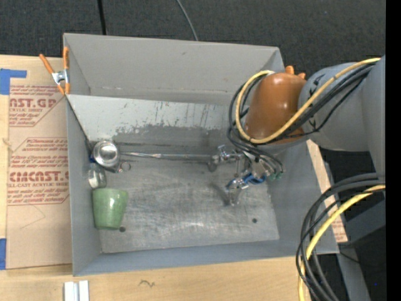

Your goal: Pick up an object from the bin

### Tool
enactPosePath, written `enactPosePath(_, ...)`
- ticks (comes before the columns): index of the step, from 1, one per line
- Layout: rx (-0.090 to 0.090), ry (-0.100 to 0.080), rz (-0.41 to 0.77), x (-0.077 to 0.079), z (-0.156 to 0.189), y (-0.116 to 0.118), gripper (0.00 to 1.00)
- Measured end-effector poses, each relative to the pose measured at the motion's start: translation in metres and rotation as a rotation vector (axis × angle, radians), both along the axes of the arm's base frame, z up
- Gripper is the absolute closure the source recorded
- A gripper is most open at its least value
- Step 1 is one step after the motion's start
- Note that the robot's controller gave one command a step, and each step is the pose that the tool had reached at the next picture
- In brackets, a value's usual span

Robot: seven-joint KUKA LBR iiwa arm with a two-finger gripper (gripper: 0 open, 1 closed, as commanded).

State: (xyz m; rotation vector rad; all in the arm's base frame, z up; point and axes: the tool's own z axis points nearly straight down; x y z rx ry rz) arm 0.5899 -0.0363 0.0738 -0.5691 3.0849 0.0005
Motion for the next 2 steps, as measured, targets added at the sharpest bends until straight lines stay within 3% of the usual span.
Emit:
enactPosePath(1, -0.002, 0.003, -0.085, -0.069, -0.003, -0.070, 0.00)
enactPosePath(2, 0.001, 0.004, 0.314, -0.046, -0.001, -0.097, 0.00)
